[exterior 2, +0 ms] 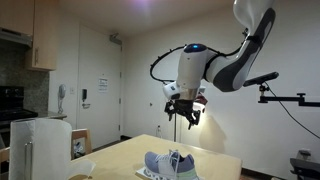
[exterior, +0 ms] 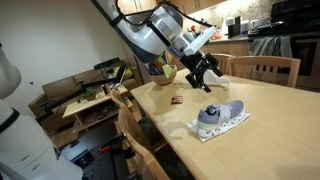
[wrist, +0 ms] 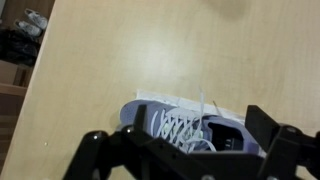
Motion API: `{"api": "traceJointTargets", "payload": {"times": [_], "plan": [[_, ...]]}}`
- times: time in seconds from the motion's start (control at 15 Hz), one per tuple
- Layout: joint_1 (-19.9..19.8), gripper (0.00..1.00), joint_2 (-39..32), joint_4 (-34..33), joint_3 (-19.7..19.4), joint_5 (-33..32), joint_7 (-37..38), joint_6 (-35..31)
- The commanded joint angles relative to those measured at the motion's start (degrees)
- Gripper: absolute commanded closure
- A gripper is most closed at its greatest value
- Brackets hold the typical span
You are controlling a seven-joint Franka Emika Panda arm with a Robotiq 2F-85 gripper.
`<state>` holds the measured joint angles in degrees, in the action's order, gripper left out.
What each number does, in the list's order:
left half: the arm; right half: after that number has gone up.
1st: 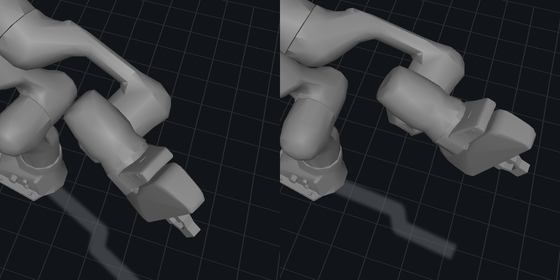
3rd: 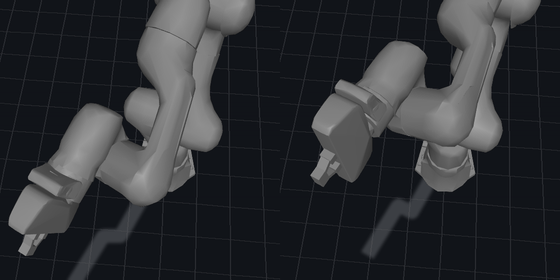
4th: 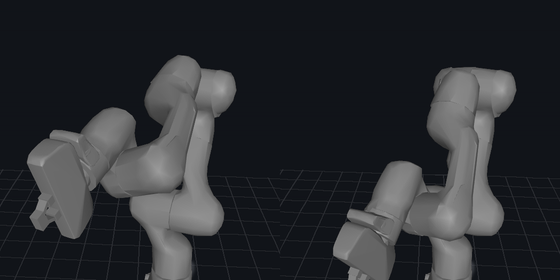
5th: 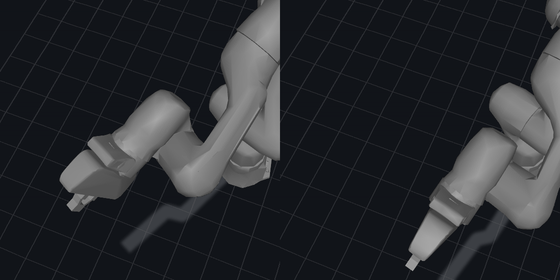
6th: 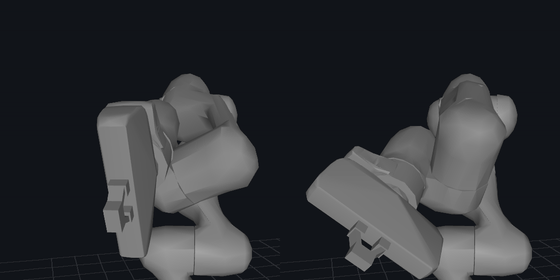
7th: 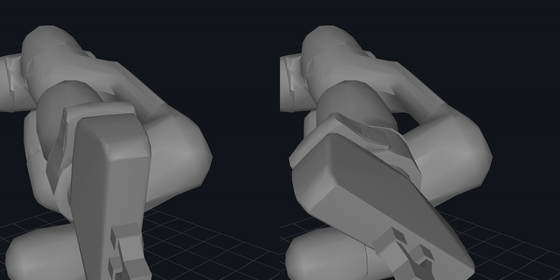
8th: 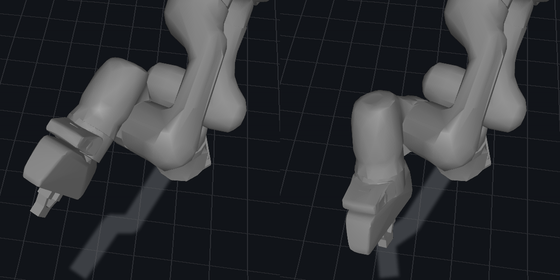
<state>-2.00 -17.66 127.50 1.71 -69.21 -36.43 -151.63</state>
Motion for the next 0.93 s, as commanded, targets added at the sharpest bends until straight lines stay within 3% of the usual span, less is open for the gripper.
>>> {"api": "traceJointTargets", "payload": {"times": [0.0,0.27,0.6,0.87], "plan": [[-0.2,0.0,-0.4,-0.3,-0.1,0.2,-0.8,-0.5],[0.1,0.0,-0.2,-0.9,0.2,-1.6,-1.7,-2.0],[-1.4,0.0,-4.1,-4.9,0.1,-4.6,-11.9,-11.6],[-3.7,0.0,-8.7,-8.1,1.4,1.8,-21.6,-13.5]]}}
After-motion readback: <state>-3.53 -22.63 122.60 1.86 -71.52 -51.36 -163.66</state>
